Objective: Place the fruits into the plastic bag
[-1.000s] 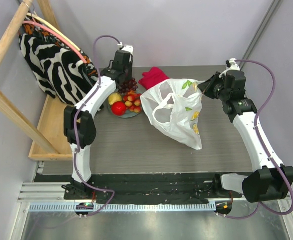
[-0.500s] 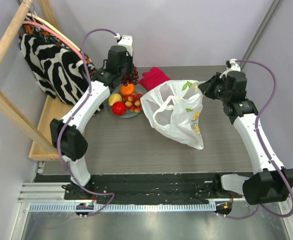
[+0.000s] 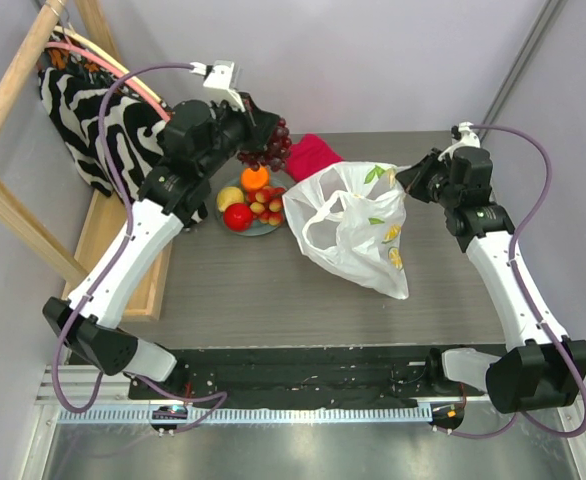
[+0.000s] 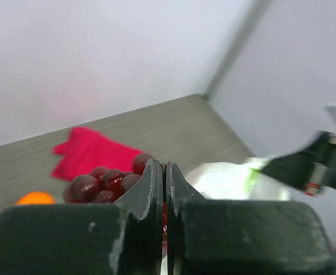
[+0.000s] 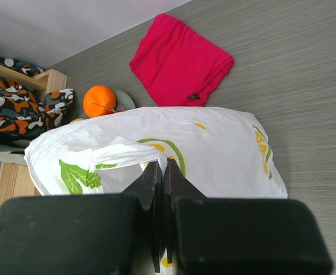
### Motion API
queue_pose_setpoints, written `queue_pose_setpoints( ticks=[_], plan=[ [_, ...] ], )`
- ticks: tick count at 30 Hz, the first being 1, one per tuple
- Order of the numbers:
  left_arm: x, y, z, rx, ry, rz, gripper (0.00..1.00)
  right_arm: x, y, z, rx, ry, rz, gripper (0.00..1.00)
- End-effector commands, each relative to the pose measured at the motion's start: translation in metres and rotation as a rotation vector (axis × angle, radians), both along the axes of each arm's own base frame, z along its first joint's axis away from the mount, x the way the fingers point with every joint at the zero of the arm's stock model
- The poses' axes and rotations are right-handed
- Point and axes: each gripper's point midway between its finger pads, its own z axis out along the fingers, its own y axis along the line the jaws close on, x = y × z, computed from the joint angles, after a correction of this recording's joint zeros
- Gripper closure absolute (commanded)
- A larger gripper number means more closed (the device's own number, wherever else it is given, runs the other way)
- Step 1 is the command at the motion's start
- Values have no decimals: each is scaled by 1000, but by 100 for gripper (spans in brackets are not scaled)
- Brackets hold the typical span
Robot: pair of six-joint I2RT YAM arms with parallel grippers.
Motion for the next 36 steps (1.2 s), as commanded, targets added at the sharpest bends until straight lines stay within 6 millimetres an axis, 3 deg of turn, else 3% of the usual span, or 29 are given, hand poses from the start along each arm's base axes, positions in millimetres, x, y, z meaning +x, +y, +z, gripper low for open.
queue_pose_setpoints(
  ticks=[1,5,11,17,26,34,36],
  plan=[
    [-52,-68,33,-153,-41,-287,100,0,3,19,24,-75,11,99],
    [-91,-115,24,-142,-24,-414,100,-3,6,17,23,-73,27,99],
    [-114,-150,-2,-114,36,-485,100,-8,8,12,30,-65,43,99],
    [-127,-162,-16,-106,80,-526,100,-11,8,16,36,-81,38,99],
    [-119,-174,-58,-67,176,-511,100,-17,12,16,54,-89,55,99],
    [-140,-196,-59,-110,223,-614,100,-23,14,9,68,-64,67,99],
    [-140,-204,-74,-96,256,-629,100,-25,16,12,70,-71,75,99]
  ],
)
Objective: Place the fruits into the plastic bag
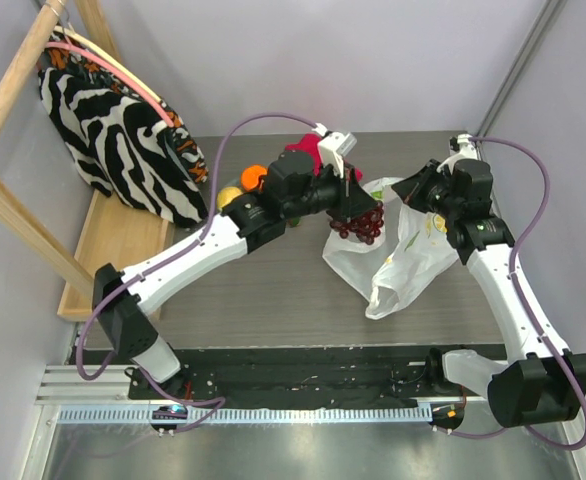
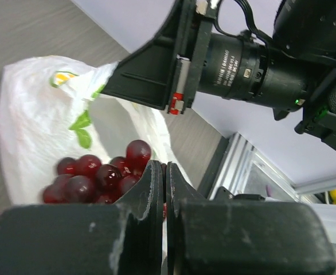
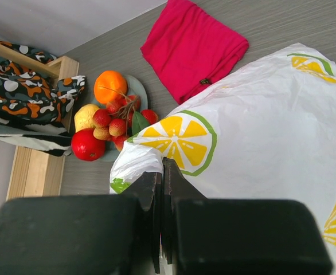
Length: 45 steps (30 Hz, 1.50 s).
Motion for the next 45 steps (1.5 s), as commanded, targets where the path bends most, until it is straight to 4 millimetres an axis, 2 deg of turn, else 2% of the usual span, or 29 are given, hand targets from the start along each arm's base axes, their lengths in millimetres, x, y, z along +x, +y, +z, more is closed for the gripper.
queue_pose_setpoints(
  ticks=[1,2,6,9,13,17,19,20,22,23,26,29,32,33,34,38,39,40,41,43,45],
  plan=[
    [-13,-22,13,-75,-4,-80,100,-7,7,25,28,-76,34,99],
    [-11,-27,0,-55,16,-87,100,-9,7,29,31,-85,35,99],
    [-12,-37,-30,-11,74,-129,100,-13,10,33,51,-90,48,99],
    [-16,-45,-37,-28,85,-171,100,-17,12,32,59,-90,55,99],
    [-4,-50,-62,12,119,-127,100,-22,18,32,74,-91,73,99],
    [4,-55,-77,39,157,-99,100,-28,24,29,86,-82,86,99],
    [10,-53,-86,72,164,-62,100,-31,30,29,96,-77,96,99],
    [20,-49,-88,91,152,-8,100,-32,32,27,105,-70,98,99],
    [26,-37,-99,163,140,56,100,-34,38,26,112,-63,109,99],
    [35,-27,-95,178,114,119,100,-37,47,25,119,-54,131,99],
    [38,-11,-103,216,82,174,100,-44,67,21,122,-34,174,99],
    [36,-5,-104,193,75,196,100,-48,82,19,118,-27,199,99],
    [27,-18,-112,176,101,144,100,-48,89,16,127,-18,209,99],
    [22,-26,-124,193,109,116,100,-49,91,16,128,-17,215,99],
    [21,-32,-122,193,97,98,100,-47,92,14,129,-12,216,99],
    [21,-37,-141,255,95,79,100,-46,92,8,127,1,208,99],
    [20,-36,-144,269,92,75,98,-45,91,5,124,7,198,99],
    [19,-35,-143,271,92,73,78,-45,91,4,125,9,196,99],
    [18,-32,-146,275,95,70,62,-45,91,-1,124,22,194,99],
    [17,-29,-144,275,84,69,38,-45,91,-5,123,31,193,99],
    [15,-22,-140,272,71,84,28,-45,90,-5,122,30,192,99]
  ],
)
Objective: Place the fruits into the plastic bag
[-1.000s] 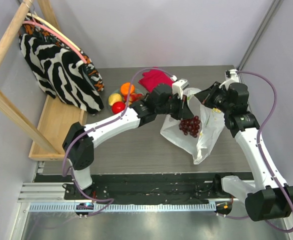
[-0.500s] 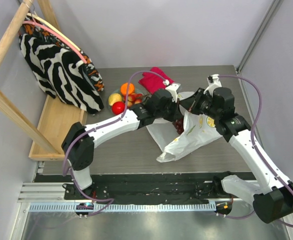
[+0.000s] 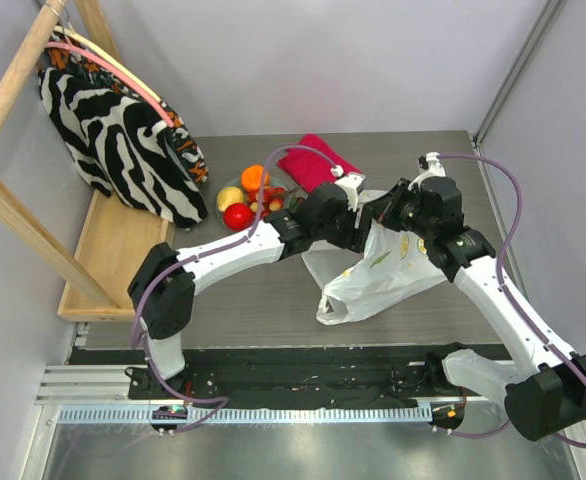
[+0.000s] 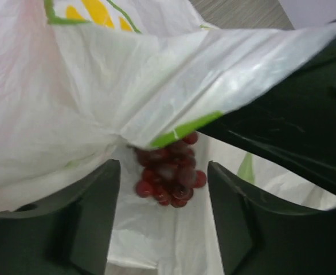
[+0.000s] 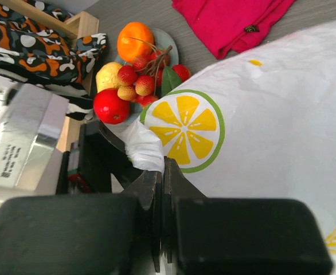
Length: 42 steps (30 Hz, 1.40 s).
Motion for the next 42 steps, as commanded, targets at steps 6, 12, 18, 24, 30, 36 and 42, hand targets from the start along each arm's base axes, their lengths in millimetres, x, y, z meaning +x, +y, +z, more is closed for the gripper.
queue_pose_setpoints(
  ticks=[6,12,18,24,30,36,42],
  plan=[
    [-12,20,40,-31,-145,-9,15,-4,22,11,54,-28,78,99],
    [-26,68,69,-35,-251,41,13,-3,21,10,44,-26,77,99],
    [-30,106,66,43,-349,44,5,-2,23,11,44,-27,87,99],
    [5,133,61,19,-326,91,2,-4,28,15,46,-48,130,99],
    [21,115,63,-62,-282,-29,0,-10,44,20,58,-73,251,99],
    [32,106,53,-106,-219,-94,0,-9,52,21,37,-88,322,99],
    [34,96,32,-108,-136,-143,10,0,59,19,24,-83,358,99]
  ],
)
